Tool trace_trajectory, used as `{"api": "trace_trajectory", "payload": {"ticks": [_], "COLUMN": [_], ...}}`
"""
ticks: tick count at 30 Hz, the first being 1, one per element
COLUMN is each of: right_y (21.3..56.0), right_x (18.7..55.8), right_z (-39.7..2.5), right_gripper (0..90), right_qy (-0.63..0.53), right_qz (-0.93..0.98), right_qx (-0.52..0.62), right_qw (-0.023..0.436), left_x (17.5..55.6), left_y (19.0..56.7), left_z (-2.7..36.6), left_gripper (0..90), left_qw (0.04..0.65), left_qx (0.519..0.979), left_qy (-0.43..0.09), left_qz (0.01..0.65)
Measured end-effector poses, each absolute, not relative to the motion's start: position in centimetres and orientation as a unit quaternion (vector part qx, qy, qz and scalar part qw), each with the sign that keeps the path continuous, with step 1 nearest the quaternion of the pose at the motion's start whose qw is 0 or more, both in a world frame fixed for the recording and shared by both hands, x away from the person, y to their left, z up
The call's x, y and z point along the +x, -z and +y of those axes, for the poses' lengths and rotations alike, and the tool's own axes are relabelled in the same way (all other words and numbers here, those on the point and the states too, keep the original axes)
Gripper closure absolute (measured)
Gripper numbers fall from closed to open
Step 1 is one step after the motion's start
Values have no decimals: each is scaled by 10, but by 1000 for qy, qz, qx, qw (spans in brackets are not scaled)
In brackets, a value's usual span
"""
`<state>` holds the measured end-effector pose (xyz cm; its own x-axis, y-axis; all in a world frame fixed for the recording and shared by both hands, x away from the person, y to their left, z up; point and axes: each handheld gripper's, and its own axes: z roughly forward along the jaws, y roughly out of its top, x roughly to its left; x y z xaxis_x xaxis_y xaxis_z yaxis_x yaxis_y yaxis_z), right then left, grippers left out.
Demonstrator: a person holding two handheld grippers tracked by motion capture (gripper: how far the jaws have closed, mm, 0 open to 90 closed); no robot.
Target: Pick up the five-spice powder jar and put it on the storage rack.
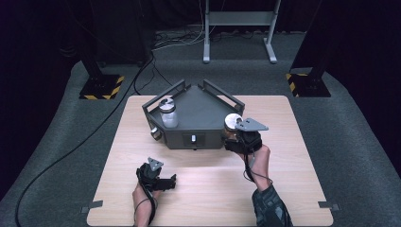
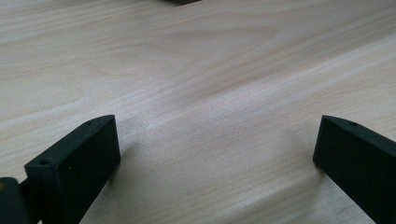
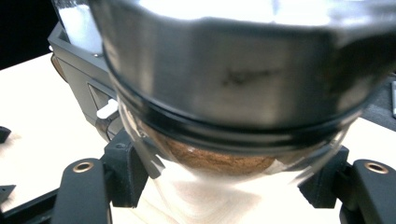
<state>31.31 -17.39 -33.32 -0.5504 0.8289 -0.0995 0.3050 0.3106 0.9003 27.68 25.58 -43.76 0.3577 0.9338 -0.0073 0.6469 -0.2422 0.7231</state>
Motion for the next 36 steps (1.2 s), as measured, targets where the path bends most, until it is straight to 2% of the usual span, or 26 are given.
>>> {"api": "trace_trajectory", "payload": {"ticks": [36], "right_y": [317], "right_x": [349], "right_z": [-150], "right_gripper": [297], "right_qy": [-440], "right_qz": [763], "right_qx": [377], "right_qw": [287], "left_x": [277], "left_y": [438], "left_z": [256], "left_gripper": [2], "left_qw": [326], "left_qx": [757], "left_qy": [-220], "left_qz": [521]}}
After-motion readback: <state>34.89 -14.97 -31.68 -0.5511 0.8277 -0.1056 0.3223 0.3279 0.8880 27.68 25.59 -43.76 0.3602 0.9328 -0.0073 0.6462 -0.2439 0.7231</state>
